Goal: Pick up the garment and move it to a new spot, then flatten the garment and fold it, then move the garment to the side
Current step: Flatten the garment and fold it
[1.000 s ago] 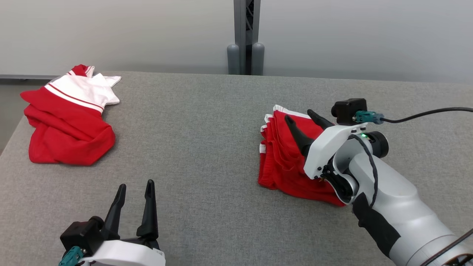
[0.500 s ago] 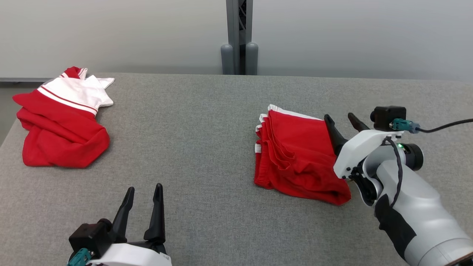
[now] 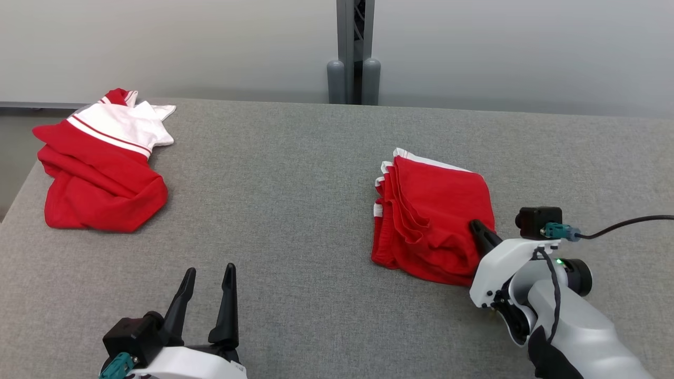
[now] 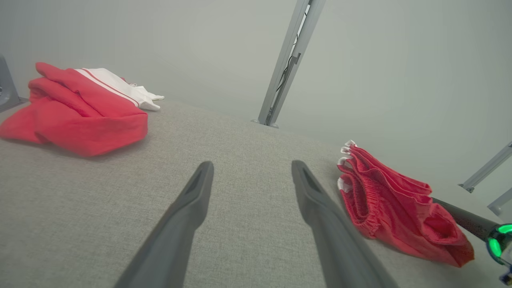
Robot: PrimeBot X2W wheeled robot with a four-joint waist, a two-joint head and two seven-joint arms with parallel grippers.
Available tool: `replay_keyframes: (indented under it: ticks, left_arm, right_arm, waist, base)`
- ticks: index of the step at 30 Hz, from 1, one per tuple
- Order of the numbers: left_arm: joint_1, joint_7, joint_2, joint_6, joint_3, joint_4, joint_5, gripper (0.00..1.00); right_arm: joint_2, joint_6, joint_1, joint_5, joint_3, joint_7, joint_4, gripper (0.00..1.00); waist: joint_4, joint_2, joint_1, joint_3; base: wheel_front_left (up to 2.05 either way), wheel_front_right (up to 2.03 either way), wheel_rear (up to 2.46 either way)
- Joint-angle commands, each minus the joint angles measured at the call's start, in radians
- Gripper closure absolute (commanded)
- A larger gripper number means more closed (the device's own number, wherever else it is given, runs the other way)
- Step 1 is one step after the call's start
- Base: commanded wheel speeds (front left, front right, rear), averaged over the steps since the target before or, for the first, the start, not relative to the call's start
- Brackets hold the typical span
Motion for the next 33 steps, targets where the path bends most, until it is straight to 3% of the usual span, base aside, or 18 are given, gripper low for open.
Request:
replay_keyframes:
  ticks: [1, 8, 16, 33]
  left_arm:
    - [-0.019, 0.001, 0.006, 0.0, 0.0, 0.002, 0.005, 0.0]
    - [-0.024, 0.006, 0.011, 0.005, 0.0, -0.005, 0.006, 0.0]
    - [-0.029, 0.006, 0.014, 0.011, -0.002, -0.012, 0.006, 0.0]
    - [-0.028, 0.002, 0.018, 0.023, 0.006, -0.021, -0.002, 0.0]
  right_arm:
    - [0.001, 0.0, 0.022, 0.01, 0.01, 0.0, -0.007, 1.0]
    - [0.007, 0.0, 0.059, 0.058, 0.089, 0.024, -0.109, 1.0]
    - [0.005, 0.0, 0.081, 0.123, 0.265, 0.054, -0.237, 1.0]
    - [0.005, 0.0, 0.039, 0.2, 0.421, 0.035, -0.23, 1.0]
  waist:
    - [0.003, 0.0, 0.0, 0.003]
    - [0.013, 0.0, 0.0, 0.013]
    - [0.021, 0.0, 0.0, 0.017]
    - [0.001, 0.0, 0.0, 0.022]
  base:
    - [0.0, 0.0, 0.0]
    - [0.0, 0.0, 0.0]
    - [0.0, 0.0, 0.0]
    - [0.0, 0.0, 0.0]
